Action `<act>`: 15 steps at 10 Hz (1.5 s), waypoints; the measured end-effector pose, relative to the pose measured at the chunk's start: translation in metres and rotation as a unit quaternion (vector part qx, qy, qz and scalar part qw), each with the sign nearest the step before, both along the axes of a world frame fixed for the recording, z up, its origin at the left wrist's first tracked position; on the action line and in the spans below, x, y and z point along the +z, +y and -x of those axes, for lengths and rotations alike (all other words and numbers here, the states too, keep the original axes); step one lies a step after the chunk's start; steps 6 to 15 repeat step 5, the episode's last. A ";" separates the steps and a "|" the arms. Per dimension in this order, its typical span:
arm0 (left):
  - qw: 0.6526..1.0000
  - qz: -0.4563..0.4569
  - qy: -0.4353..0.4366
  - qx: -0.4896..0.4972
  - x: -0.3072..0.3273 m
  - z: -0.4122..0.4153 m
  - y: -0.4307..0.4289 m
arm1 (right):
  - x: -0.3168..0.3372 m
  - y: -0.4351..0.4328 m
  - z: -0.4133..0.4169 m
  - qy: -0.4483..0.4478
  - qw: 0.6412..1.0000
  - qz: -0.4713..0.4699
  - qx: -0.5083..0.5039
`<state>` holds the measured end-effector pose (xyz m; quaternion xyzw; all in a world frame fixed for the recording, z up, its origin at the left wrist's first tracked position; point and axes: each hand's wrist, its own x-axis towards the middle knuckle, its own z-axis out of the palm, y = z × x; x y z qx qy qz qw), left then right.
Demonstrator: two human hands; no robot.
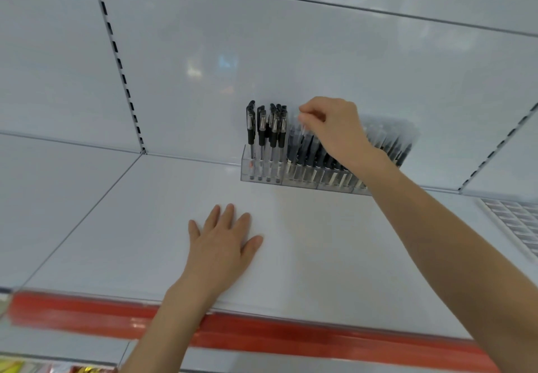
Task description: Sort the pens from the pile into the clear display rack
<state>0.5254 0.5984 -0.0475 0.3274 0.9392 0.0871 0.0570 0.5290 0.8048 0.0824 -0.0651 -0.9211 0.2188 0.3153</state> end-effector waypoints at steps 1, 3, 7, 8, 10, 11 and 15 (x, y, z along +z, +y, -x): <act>1.000 -0.004 0.000 -0.001 0.001 0.000 0.000 | -0.001 0.004 0.006 -0.047 0.998 -0.032 -0.023; 1.000 -0.012 -0.008 0.000 0.000 0.002 0.000 | -0.005 0.001 0.016 -0.079 0.991 -0.102 -0.041; 1.000 -0.016 -0.002 -0.001 0.001 0.000 -0.001 | -0.024 -0.004 -0.004 -0.061 0.996 0.060 -0.015; 1.000 -0.016 -0.002 -0.001 0.001 0.000 -0.001 | -0.024 -0.004 -0.004 -0.061 0.996 0.060 -0.015; 1.000 -0.016 -0.002 -0.001 0.001 0.000 -0.001 | -0.024 -0.004 -0.004 -0.061 0.996 0.060 -0.015; 1.000 -0.016 -0.002 -0.001 0.001 0.000 -0.001 | -0.024 -0.004 -0.004 -0.061 0.996 0.060 -0.015; 1.000 -0.016 -0.002 -0.001 0.001 0.000 -0.001 | -0.024 -0.004 -0.004 -0.061 0.996 0.060 -0.015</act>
